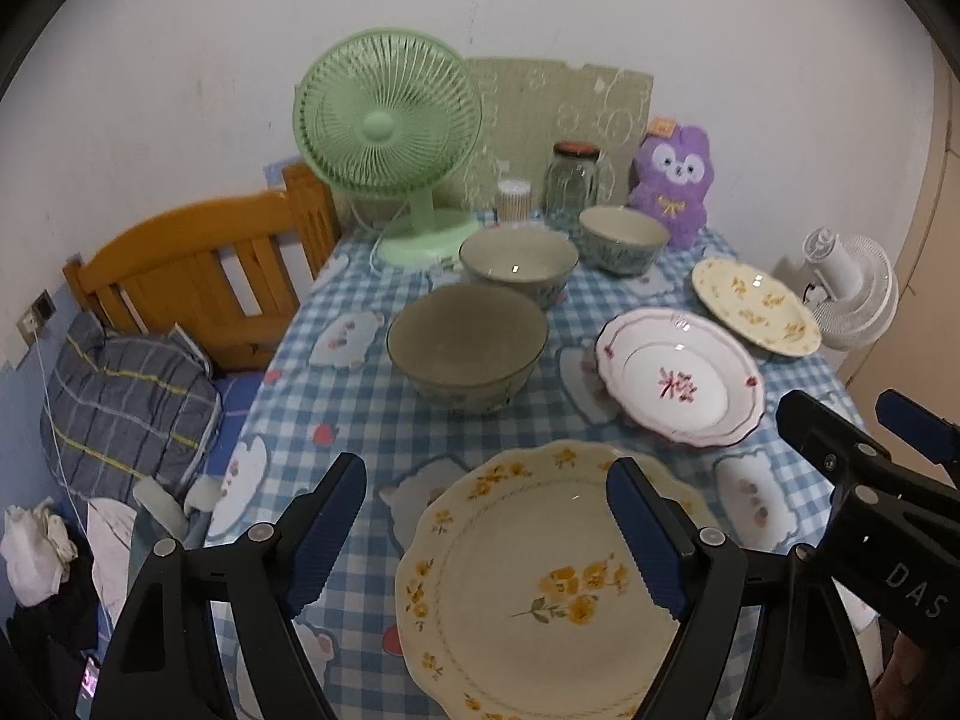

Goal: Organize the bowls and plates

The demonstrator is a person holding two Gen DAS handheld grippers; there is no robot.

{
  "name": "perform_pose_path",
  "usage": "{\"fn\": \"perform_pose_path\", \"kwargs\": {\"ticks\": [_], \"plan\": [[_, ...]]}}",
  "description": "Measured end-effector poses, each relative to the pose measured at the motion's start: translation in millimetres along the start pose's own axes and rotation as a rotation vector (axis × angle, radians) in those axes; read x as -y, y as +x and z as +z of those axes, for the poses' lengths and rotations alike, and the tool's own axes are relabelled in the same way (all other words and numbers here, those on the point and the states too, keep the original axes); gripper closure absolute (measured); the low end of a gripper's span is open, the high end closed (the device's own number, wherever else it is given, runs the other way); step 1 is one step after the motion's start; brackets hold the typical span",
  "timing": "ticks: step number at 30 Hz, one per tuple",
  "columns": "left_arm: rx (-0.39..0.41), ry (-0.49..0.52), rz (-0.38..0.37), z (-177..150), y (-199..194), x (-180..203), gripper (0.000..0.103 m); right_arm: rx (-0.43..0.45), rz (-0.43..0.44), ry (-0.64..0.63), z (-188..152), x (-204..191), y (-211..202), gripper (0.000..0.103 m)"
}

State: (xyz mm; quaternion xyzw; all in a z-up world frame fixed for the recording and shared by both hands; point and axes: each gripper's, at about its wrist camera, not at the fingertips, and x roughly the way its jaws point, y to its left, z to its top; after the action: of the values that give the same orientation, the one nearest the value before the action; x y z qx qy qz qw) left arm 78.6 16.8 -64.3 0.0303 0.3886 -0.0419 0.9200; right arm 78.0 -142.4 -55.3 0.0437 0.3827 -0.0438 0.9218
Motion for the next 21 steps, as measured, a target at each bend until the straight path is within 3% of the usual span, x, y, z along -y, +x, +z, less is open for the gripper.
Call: {"fn": "perform_pose_path", "kwargs": {"ticks": [21], "plan": [[-0.218, -0.017, 0.023, -57.0, 74.4, -13.4, 0.026, -0.205, -0.017, -0.067, -54.3, -16.2, 80.7, 0.026]]}}
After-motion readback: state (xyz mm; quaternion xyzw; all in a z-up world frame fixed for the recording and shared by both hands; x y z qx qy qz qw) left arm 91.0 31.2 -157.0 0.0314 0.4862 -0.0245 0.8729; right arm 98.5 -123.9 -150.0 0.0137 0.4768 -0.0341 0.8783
